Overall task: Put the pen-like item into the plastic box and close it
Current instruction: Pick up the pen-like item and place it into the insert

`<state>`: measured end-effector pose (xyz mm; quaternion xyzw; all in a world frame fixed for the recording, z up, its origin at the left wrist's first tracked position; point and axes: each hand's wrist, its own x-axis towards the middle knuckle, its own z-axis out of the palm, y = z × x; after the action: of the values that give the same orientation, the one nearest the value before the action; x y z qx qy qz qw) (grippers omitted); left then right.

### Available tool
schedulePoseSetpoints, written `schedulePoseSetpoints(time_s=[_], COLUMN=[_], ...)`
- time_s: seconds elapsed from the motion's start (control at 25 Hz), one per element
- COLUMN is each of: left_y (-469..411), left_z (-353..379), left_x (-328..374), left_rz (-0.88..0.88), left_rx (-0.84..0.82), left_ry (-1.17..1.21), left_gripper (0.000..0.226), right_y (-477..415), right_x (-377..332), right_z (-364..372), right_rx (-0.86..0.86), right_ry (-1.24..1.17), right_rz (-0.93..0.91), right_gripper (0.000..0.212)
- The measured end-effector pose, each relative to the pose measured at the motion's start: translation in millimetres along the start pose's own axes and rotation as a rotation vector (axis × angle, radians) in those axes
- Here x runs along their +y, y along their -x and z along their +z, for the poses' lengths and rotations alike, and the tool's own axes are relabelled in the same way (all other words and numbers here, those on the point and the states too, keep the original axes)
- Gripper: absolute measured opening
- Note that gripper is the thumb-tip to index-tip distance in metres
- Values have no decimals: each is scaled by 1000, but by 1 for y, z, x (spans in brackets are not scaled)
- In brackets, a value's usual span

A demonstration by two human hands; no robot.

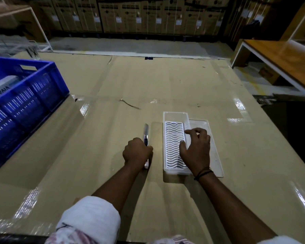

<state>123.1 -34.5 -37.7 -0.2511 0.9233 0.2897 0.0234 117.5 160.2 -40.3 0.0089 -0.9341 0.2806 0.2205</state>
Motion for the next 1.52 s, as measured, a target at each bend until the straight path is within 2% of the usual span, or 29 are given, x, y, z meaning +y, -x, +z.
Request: schedulePoseSetpoints(time_s=[0.12,0.32,0.48,0.56,0.64,0.76,0.84,1.04,1.08,1.16,1.24,1.32,1.52], left_y=[0,0,4,7,11,22,28,37,41,46,52,56,54], left_z=[-1,-4,-15,-20,-22,-20,-18,-20,-23,-28,-32,-33,-30], left_x=[-1,-3,18,35,50,64,67,66,66,62,54,47,42], left_rz=[5,-57,-2,68,115,193,248,353,382,479,630,751,825], left_rx=[-16,-26,6,-16,-94,-232,-288,-298,-304,-333,-385,-402,-310], left_ry=[34,203,456,602,737,846,851,818,800,700,530,368,274], left_gripper=[33,26,19,25,23,19,19,23,31,59,94,116,115], right_y=[1,-2,-7,-14,-25,-39,-44,-48,-49,-50,-54,-59,-65], right_x=[-2,-1,-10,-19,-28,-36,-35,-28,-28,-27,-26,-24,-24], right_z=[-1,-4,-6,-10,-13,-23,-28,-31,-32,-33,-35,-35,-29], right_rx=[0,46,-13,-54,-118,-226,-253,-232,-226,-213,-202,-189,-202], right_ry=[9,-17,-235,-403,-635,-984,-1030,-1028,-1033,-1027,-1019,-1016,-1031], right_rz=[-5,-40,-44,68,271,478,469,398,392,394,402,410,416], right_gripper=[39,36,28,19,10,24,29,20,19,18,18,19,19])
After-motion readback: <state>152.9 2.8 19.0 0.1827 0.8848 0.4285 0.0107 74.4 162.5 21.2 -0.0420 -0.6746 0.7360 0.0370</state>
